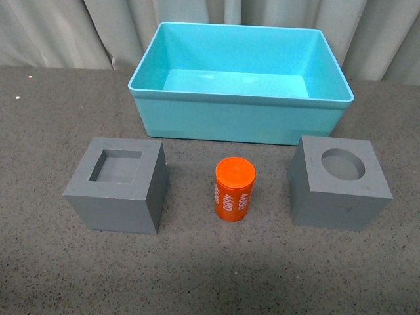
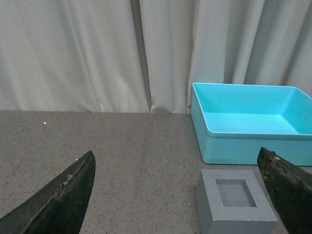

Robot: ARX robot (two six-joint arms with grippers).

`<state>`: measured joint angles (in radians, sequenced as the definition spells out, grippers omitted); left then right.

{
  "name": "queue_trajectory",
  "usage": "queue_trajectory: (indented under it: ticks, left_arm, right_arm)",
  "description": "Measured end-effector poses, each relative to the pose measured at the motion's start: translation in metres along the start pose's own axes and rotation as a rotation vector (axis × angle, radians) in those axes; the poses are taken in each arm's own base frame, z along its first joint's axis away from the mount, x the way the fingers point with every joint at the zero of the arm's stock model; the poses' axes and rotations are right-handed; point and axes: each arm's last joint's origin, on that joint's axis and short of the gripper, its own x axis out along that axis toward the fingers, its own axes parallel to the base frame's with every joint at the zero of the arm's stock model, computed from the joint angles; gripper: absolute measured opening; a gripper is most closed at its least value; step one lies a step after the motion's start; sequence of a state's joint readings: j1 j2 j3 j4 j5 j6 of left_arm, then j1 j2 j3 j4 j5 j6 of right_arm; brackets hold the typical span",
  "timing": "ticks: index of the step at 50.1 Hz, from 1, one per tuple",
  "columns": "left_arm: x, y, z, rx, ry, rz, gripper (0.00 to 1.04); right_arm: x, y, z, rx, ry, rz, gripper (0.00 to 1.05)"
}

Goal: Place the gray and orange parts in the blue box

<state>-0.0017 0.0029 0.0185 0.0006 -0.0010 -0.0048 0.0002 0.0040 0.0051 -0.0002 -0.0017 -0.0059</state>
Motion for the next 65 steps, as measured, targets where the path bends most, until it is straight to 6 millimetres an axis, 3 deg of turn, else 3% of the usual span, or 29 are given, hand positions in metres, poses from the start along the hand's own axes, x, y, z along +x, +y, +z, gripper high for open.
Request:
queue_trajectory:
  ticks: [65]
  left_arm:
    - [0.0, 0.0, 0.0, 0.0, 0.0, 0.0, 0.98]
  right_arm:
    - [0.0, 0.0, 0.0, 0.0, 0.0, 0.0, 0.95]
